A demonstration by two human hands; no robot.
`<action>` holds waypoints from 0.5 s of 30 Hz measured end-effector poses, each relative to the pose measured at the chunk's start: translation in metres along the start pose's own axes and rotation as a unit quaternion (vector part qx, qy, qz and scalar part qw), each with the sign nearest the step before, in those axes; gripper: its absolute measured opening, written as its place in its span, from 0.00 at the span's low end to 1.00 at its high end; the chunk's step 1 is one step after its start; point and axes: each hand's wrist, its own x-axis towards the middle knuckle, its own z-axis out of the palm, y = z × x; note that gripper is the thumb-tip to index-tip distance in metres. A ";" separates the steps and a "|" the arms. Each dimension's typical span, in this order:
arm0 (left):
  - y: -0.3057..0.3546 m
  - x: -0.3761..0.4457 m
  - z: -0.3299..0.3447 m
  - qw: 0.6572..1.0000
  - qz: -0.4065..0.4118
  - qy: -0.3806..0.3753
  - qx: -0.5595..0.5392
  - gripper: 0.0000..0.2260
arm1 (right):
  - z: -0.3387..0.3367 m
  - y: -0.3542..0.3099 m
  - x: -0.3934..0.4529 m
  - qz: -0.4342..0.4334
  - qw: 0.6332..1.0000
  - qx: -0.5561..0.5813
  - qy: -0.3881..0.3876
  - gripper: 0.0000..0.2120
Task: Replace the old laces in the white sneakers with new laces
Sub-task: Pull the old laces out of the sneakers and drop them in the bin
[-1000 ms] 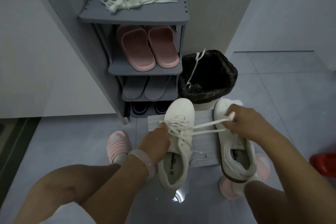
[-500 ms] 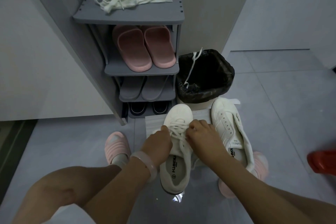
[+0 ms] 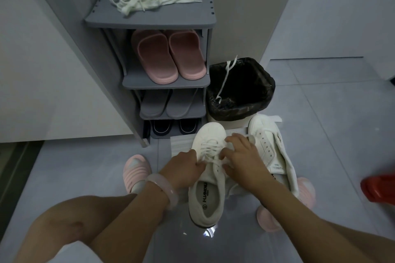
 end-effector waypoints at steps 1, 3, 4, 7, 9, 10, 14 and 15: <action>-0.001 0.000 -0.001 1.000 0.000 -0.005 -0.003 0.18 | 0.003 -0.003 0.000 0.003 1.000 0.001 -0.007 0.18; -0.002 0.000 -0.002 1.000 0.001 -0.015 -0.008 0.16 | 0.003 -0.007 0.000 0.004 1.000 -0.002 0.003 0.17; -0.002 0.000 -0.002 1.000 0.001 -0.020 -0.017 0.14 | 0.002 -0.008 0.000 0.011 1.000 -0.011 0.015 0.16; -0.002 0.000 -0.005 0.998 -0.004 -0.033 -0.054 0.11 | -0.009 0.004 0.006 0.104 0.992 -0.010 0.071 0.12; 0.000 -0.001 -0.007 0.998 -0.010 -0.038 -0.057 0.11 | -0.022 0.014 0.008 0.188 0.977 0.009 0.098 0.07; 0.000 -0.001 -0.006 0.999 -0.009 -0.033 -0.041 0.12 | -0.026 0.017 0.008 0.206 0.975 0.002 0.084 0.08; 0.002 0.006 0.000 0.997 0.018 0.074 -0.016 0.15 | -0.023 0.001 -0.004 0.138 0.989 0.060 -0.005 0.17; 0.003 0.010 0.001 0.994 0.032 0.096 -0.040 0.13 | -0.022 -0.009 -0.007 0.114 0.990 0.085 -0.006 0.17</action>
